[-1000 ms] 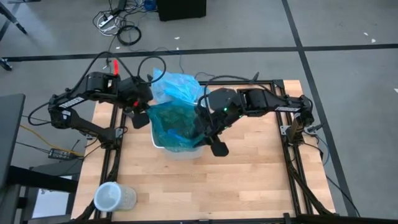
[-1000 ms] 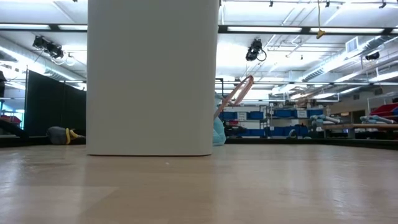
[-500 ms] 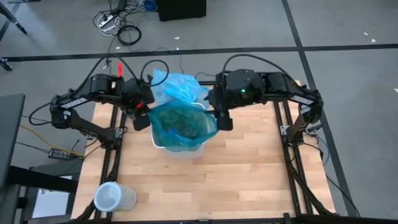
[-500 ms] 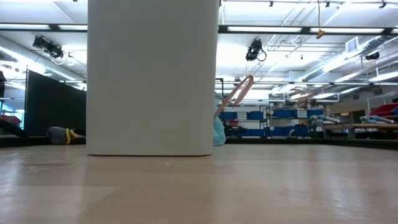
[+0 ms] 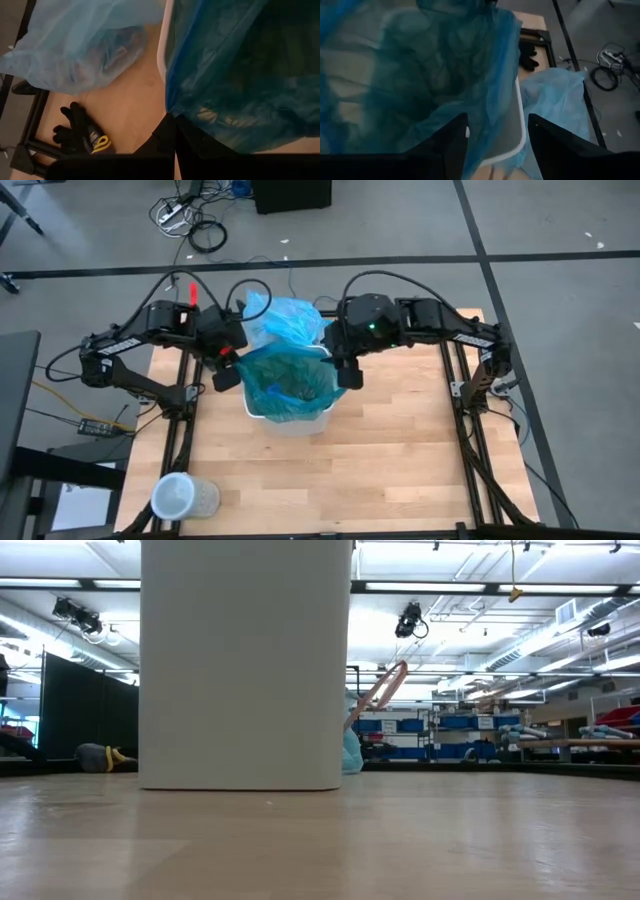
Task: Place trash/remove bag and relplace
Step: Insert the green plastic trash bag into the trash bin
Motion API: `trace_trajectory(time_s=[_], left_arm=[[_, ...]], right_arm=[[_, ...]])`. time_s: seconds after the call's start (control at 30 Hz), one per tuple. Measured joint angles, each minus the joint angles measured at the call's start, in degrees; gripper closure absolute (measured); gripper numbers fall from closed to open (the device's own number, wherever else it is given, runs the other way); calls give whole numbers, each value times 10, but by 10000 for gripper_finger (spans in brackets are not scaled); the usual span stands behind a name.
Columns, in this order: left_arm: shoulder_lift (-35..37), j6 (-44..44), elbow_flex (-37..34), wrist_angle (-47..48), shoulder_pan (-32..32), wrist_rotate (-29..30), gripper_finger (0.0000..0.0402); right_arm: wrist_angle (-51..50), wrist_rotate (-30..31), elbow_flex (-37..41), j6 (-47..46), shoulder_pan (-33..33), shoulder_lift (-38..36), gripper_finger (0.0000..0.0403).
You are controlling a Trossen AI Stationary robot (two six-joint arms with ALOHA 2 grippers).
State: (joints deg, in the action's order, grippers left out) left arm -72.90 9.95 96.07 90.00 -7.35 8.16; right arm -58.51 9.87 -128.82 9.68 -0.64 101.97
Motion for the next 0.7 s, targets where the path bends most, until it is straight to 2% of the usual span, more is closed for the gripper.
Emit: trace_trajectory(time_s=[0.13,0.3,0.4,0.5,0.57,0.7], left_arm=[[4,4,5,0,0,1,394],[9,8,5,0,0,3,394],[12,8,5,0,0,6,394],[13,7,5,0,0,20,394],[13,-2,5,0,0,27,394],[13,-10,5,0,0,28,394]], right_arm=[[-2,4,27,-6,11,1,219],[-5,-1,48,-19,17,1,254],[0,9,48,-19,19,1,301],[-1,10,48,-19,25,1,367],[-2,10,48,-18,29,1,393],[-2,9,48,-21,39,1,387]])
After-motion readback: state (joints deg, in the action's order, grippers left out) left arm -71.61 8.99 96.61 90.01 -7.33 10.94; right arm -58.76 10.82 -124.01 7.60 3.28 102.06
